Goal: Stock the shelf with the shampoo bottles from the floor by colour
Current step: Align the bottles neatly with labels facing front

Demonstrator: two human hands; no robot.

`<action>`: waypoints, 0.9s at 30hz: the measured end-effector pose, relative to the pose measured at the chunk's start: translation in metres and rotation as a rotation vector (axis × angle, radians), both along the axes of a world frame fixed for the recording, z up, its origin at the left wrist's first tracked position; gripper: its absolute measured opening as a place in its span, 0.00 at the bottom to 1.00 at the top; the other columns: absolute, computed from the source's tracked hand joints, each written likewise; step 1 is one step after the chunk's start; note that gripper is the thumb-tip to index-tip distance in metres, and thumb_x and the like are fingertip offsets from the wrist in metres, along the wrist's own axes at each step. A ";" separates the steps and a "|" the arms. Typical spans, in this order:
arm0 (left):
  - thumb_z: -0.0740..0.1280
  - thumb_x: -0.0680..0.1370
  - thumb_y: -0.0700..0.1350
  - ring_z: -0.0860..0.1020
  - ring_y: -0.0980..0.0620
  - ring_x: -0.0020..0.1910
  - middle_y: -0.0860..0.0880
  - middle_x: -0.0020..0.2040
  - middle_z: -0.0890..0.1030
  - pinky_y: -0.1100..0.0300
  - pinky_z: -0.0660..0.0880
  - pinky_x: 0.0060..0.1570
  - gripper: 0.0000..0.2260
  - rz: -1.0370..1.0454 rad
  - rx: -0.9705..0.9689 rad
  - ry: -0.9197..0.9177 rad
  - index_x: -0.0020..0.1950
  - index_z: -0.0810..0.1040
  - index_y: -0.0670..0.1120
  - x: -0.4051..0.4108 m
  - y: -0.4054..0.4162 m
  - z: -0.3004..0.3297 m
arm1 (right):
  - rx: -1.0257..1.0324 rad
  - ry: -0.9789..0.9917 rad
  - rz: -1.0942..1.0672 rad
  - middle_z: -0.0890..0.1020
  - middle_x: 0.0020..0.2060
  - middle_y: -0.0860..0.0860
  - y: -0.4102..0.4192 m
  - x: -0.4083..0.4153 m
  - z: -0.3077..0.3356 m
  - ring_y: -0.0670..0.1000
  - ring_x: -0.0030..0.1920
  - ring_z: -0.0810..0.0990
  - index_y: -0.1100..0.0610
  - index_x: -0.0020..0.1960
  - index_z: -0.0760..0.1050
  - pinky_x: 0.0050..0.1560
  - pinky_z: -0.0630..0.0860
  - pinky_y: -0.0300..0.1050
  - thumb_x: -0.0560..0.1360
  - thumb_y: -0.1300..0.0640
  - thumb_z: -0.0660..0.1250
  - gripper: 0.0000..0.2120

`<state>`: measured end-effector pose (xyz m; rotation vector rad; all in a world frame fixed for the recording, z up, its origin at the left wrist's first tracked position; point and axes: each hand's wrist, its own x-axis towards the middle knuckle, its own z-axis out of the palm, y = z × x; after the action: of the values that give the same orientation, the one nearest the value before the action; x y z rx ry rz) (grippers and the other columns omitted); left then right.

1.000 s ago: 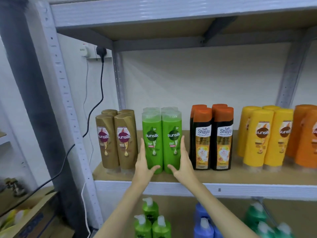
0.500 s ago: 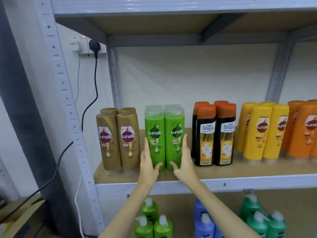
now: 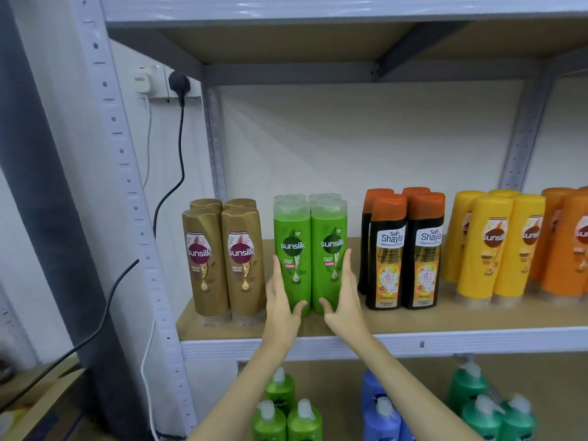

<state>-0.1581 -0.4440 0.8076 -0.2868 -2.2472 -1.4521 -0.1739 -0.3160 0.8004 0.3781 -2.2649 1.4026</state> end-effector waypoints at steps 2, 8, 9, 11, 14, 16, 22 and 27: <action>0.67 0.73 0.32 0.62 0.53 0.69 0.46 0.69 0.62 0.65 0.58 0.64 0.43 0.008 0.003 0.001 0.73 0.42 0.56 -0.001 0.001 -0.001 | -0.001 -0.001 -0.002 0.57 0.72 0.51 0.000 -0.002 -0.001 0.38 0.66 0.58 0.41 0.71 0.32 0.61 0.56 0.25 0.71 0.71 0.66 0.51; 0.68 0.73 0.33 0.62 0.57 0.68 0.48 0.69 0.61 0.69 0.57 0.62 0.43 0.020 0.018 0.023 0.71 0.42 0.59 -0.003 0.003 -0.005 | -0.014 -0.007 0.017 0.56 0.71 0.49 0.001 -0.004 -0.002 0.35 0.65 0.56 0.42 0.71 0.32 0.59 0.53 0.22 0.71 0.72 0.66 0.51; 0.68 0.72 0.34 0.60 0.60 0.67 0.50 0.69 0.61 0.71 0.55 0.62 0.43 0.011 0.021 0.030 0.71 0.42 0.58 -0.004 0.003 -0.005 | -0.025 -0.009 0.022 0.56 0.71 0.47 0.002 -0.004 -0.003 0.36 0.66 0.56 0.44 0.72 0.32 0.59 0.53 0.21 0.71 0.71 0.66 0.51; 0.70 0.72 0.36 0.55 0.67 0.66 0.56 0.68 0.57 0.78 0.49 0.63 0.44 -0.009 0.013 0.042 0.73 0.41 0.55 -0.007 0.001 -0.007 | -0.062 -0.015 0.030 0.54 0.68 0.40 0.003 -0.005 -0.002 0.36 0.66 0.55 0.47 0.73 0.31 0.60 0.52 0.21 0.71 0.70 0.67 0.51; 0.71 0.72 0.39 0.48 0.68 0.68 0.63 0.68 0.49 0.86 0.44 0.59 0.46 -0.015 0.010 0.046 0.74 0.38 0.50 -0.013 -0.002 -0.005 | -0.083 -0.019 0.035 0.50 0.63 0.29 0.006 -0.008 0.001 0.36 0.68 0.54 0.49 0.74 0.31 0.61 0.52 0.19 0.71 0.69 0.67 0.51; 0.70 0.72 0.38 0.49 0.66 0.69 0.64 0.67 0.48 0.86 0.43 0.59 0.45 -0.019 0.010 0.053 0.74 0.39 0.48 -0.018 -0.002 -0.003 | -0.077 -0.018 0.051 0.52 0.66 0.31 0.008 -0.010 0.000 0.39 0.70 0.56 0.49 0.74 0.32 0.64 0.53 0.23 0.71 0.69 0.67 0.50; 0.70 0.73 0.38 0.51 0.64 0.70 0.60 0.70 0.52 0.73 0.48 0.67 0.43 -0.011 -0.022 0.063 0.75 0.42 0.48 -0.015 -0.007 -0.002 | -0.058 0.036 0.009 0.57 0.68 0.43 0.004 -0.006 0.002 0.35 0.68 0.56 0.49 0.74 0.35 0.66 0.54 0.24 0.71 0.68 0.67 0.48; 0.66 0.75 0.39 0.57 0.61 0.71 0.51 0.73 0.59 0.67 0.56 0.71 0.35 -0.012 -0.149 0.209 0.74 0.48 0.52 0.004 -0.026 0.004 | 0.040 0.404 -0.198 0.60 0.73 0.55 -0.008 -0.002 0.015 0.51 0.74 0.56 0.53 0.75 0.48 0.73 0.58 0.52 0.72 0.62 0.65 0.38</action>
<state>-0.1540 -0.4701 0.8112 -0.4778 -2.1879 -1.2013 -0.1760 -0.3240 0.8153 0.3972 -1.9427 1.0718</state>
